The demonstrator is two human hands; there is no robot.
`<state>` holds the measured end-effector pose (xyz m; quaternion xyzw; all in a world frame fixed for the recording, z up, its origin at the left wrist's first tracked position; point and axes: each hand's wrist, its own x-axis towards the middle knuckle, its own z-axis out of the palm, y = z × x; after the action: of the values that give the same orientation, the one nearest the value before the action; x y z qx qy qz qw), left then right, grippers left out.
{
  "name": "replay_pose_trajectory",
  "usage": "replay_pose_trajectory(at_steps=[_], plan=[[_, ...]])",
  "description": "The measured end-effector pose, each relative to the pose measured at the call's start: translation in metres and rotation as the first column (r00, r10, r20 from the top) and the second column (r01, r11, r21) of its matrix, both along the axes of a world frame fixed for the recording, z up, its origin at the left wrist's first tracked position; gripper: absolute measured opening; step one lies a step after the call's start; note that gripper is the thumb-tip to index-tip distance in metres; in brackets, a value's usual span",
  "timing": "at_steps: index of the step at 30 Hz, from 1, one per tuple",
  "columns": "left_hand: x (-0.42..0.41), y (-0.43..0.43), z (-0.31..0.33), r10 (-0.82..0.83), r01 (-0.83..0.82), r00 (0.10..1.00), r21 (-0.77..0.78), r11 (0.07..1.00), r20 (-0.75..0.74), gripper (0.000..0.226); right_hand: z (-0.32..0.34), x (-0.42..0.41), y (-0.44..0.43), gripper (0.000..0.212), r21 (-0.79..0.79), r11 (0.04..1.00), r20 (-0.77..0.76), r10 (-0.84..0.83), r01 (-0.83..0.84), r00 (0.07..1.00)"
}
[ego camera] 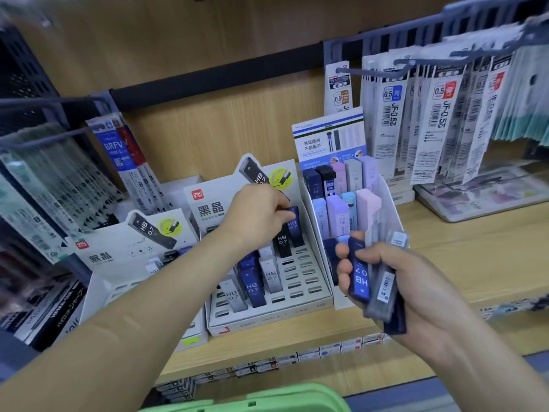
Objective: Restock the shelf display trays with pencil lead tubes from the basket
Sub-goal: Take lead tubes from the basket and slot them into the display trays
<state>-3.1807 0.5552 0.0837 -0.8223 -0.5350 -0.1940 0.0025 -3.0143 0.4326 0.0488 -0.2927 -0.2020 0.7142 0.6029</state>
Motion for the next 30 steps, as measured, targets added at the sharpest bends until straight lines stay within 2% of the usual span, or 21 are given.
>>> replay_pose_trajectory(at_steps=[2, 6, 11, 13, 16, 17, 18, 19, 21, 22, 24, 26, 30], plan=[[-0.001, 0.002, 0.0, -0.013, 0.012, 0.999, -0.023, 1.0, -0.048, 0.021, 0.001, 0.0, -0.001, 0.023, -0.01, 1.0, 0.025, -0.003, 0.003, 1.0], [0.003, 0.005, 0.002, -0.015, 0.012, 0.987, -0.019, 1.0, -0.158, 0.042, 0.002, -0.003, -0.002, 0.029, -0.009, 1.0, 0.074, 0.004, -0.003, 0.997], [0.012, 0.008, -0.001, 0.031, -0.032, 0.999, 0.032, 0.999, 0.035, 0.01, 0.005, -0.004, -0.003, 0.029, 0.012, 0.999, 0.062, -0.038, 0.038, 0.997], [0.012, 0.009, -0.005, 0.037, -0.037, 0.998, 0.014, 0.999, 0.043, 0.011, 0.005, -0.004, -0.003, 0.029, 0.011, 0.998, 0.058, -0.062, 0.061, 0.996], [0.013, 0.005, 0.0, 0.035, -0.034, 0.998, 0.013, 0.999, -0.059, 0.02, 0.004, -0.005, -0.004, 0.029, 0.015, 0.998, 0.088, -0.061, 0.06, 0.994], [0.014, -0.001, 0.003, 0.042, -0.041, 0.998, 0.017, 0.999, -0.046, 0.023, 0.004, -0.006, -0.004, 0.029, 0.02, 0.999, 0.101, -0.052, 0.05, 0.994], [0.015, -0.008, 0.007, 0.041, -0.041, 0.999, 0.001, 0.999, 0.022, 0.024, 0.004, -0.007, -0.004, 0.029, 0.029, 0.999, 0.114, -0.038, 0.035, 0.993], [0.014, -0.018, 0.011, 0.029, -0.021, 0.987, -0.053, 0.998, 0.155, 0.023, 0.005, -0.008, -0.004, 0.03, 0.039, 0.999, 0.128, -0.023, 0.018, 0.992], [0.011, -0.043, 0.02, -0.001, 0.143, 0.882, -0.267, 0.953, 0.471, 0.018, 0.006, -0.01, -0.004, 0.033, 0.058, 0.998, 0.154, -0.002, -0.007, 0.988], [0.008, -0.056, 0.024, 0.002, 0.25, 0.834, -0.381, 0.89, 0.552, 0.016, 0.006, -0.012, -0.005, 0.034, 0.062, 0.998, 0.162, 0.005, -0.015, 0.987], [0.003, -0.074, 0.023, -0.014, 0.392, 0.792, -0.491, 0.778, 0.611, 0.016, 0.006, -0.016, -0.005, 0.034, 0.064, 0.997, 0.172, 0.02, -0.031, 0.985], [-0.001, -0.081, 0.018, 0.007, 0.444, 0.723, -0.473, 0.761, 0.69, 0.023, 0.008, -0.02, -0.006, 0.032, 0.063, 0.997, 0.181, 0.036, -0.049, 0.983], [-0.015, -0.077, 0.01, 0.096, 0.439, 0.554, -0.388, 0.811, 0.827, 0.026, 0.01, -0.023, -0.009, 0.036, 0.017, 0.996, 0.197, 0.084, -0.089, 0.977]])
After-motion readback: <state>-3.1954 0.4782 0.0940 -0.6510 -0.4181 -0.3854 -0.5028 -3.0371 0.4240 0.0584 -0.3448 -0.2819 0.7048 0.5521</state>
